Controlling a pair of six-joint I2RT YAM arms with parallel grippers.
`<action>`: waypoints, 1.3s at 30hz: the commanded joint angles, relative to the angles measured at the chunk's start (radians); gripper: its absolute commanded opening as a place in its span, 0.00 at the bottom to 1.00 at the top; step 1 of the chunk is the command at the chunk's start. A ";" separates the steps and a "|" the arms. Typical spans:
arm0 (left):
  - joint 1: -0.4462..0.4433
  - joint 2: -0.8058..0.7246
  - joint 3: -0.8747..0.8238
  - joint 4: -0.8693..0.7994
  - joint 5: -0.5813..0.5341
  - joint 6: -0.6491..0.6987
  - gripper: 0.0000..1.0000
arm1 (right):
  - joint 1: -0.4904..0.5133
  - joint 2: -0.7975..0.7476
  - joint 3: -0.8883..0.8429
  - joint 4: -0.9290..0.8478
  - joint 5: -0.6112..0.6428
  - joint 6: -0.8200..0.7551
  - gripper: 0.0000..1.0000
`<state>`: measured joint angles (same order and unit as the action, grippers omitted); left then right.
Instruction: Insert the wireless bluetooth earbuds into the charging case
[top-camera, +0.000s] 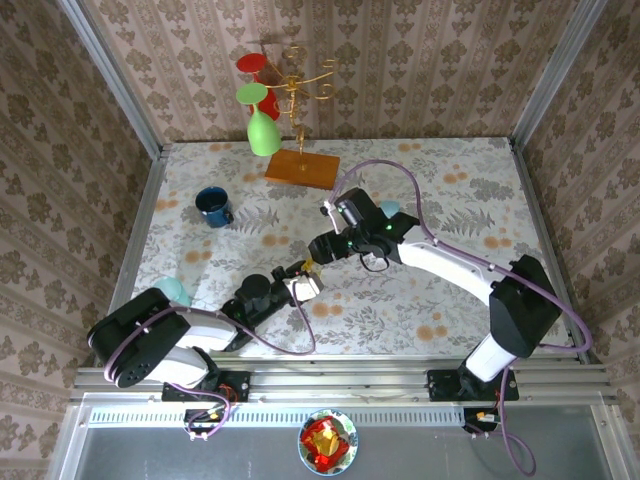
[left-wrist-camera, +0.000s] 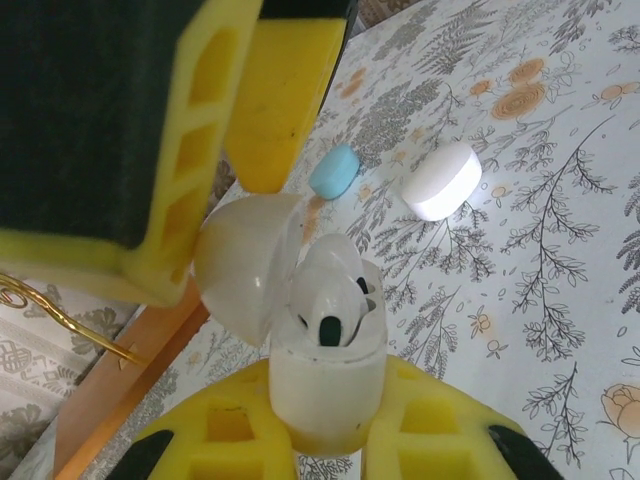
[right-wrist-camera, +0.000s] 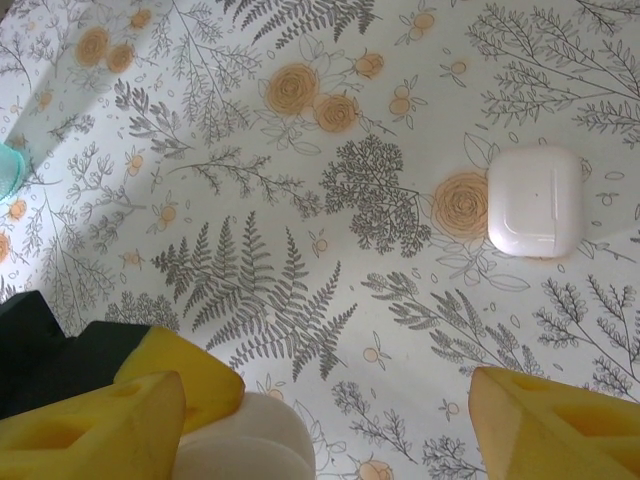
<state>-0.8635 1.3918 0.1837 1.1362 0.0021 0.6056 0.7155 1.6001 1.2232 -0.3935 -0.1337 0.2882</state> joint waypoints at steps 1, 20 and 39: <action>0.007 -0.023 0.013 0.000 -0.016 -0.037 0.04 | -0.003 -0.059 -0.047 -0.038 0.013 -0.029 0.76; 0.020 -0.108 0.022 -0.095 0.264 -0.078 0.05 | -0.012 -0.421 -0.339 0.055 -0.140 -0.904 0.67; 0.022 -0.159 0.032 -0.181 0.311 -0.082 0.05 | 0.091 -0.230 -0.260 0.160 -0.094 -0.994 0.45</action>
<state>-0.8494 1.2507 0.1921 0.9913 0.2844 0.5423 0.7994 1.3628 0.9283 -0.2581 -0.2386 -0.6846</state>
